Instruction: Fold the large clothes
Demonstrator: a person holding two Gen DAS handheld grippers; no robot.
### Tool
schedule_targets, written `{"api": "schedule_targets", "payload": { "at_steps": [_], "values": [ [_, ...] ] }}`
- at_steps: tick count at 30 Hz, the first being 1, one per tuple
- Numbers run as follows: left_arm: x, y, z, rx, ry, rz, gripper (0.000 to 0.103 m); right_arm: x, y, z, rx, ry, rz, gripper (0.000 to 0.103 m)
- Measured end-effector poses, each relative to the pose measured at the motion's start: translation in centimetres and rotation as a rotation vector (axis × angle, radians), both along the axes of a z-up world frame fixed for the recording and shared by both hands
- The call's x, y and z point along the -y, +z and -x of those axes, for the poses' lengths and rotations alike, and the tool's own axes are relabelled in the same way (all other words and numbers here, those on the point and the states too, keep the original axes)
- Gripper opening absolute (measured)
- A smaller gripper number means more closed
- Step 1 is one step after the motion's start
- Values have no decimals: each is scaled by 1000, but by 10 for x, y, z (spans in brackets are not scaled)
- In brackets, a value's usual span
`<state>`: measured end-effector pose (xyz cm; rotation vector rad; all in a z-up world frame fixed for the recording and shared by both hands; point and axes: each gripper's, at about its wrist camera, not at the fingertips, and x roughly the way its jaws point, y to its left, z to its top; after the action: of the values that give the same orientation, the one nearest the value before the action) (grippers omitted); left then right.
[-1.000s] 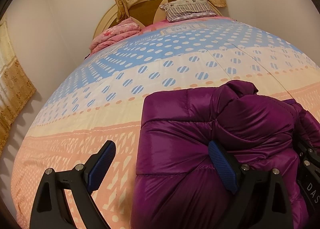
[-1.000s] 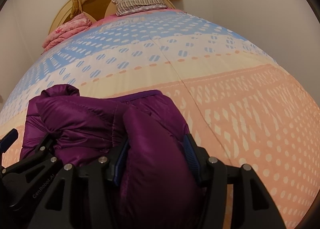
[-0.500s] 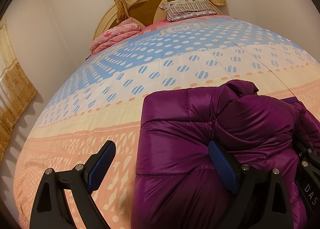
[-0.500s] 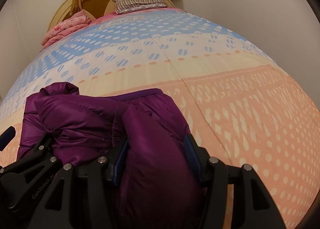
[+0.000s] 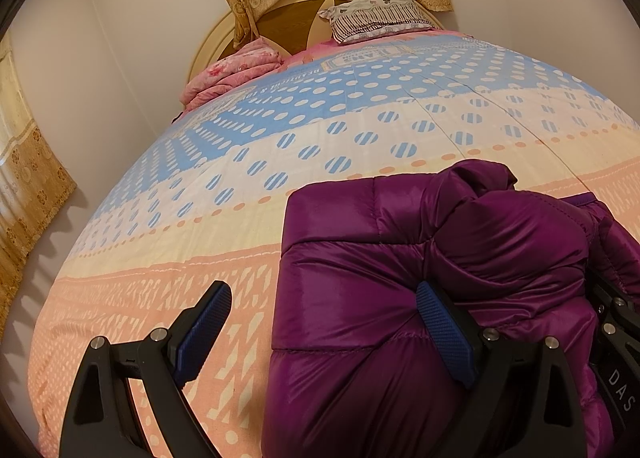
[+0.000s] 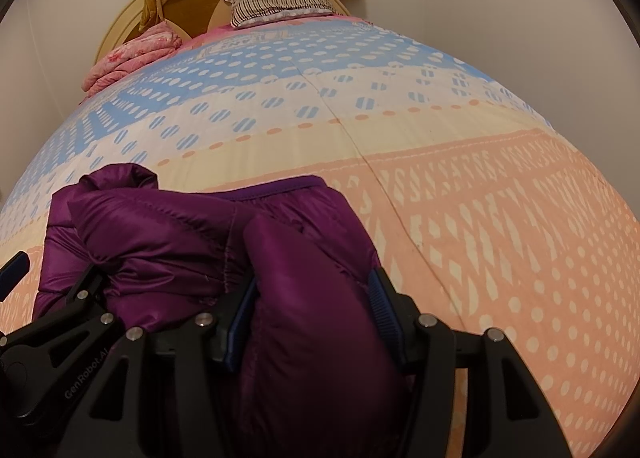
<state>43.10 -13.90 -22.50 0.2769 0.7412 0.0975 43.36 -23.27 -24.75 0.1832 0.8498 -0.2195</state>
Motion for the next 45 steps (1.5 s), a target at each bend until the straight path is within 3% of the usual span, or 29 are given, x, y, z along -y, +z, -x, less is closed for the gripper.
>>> {"api": "schedule_targets", "payload": {
  "at_steps": [12, 15, 18, 19, 22, 26, 31, 34, 41, 45],
  "values": [
    [-3, 3, 0, -24, -13, 15, 94, 5, -1, 1, -2, 2, -34, 59],
    [-17, 17, 19, -79, -107, 124, 94, 10, 9, 13, 1, 28, -65, 59],
    [-44, 32, 59, -44, -139, 205, 94, 14, 29, 46, 52, 28, -96, 60],
    [-55, 35, 72, -28, -148, 225, 94, 14, 33, 58, 68, 36, -92, 65],
    [-78, 25, 94, -38, -137, 243, 94, 13, 37, 87, 97, 31, -75, 70],
    [-90, 7, 104, -48, -127, 305, 94, 15, 15, 96, 69, 31, -99, 70],
    [-69, -1, 107, -10, -137, 206, 94, 16, 1, 94, 71, 44, -130, 69],
    [-67, -3, 102, -21, -135, 242, 94, 22, -4, 92, 72, 54, -173, 69],
    [-65, -10, 98, -28, -159, 278, 94, 17, -7, 94, 79, 78, -143, 68],
    [-63, -10, 97, -37, -175, 289, 93, 12, -7, 98, 85, 110, -151, 53]
  ]
}}
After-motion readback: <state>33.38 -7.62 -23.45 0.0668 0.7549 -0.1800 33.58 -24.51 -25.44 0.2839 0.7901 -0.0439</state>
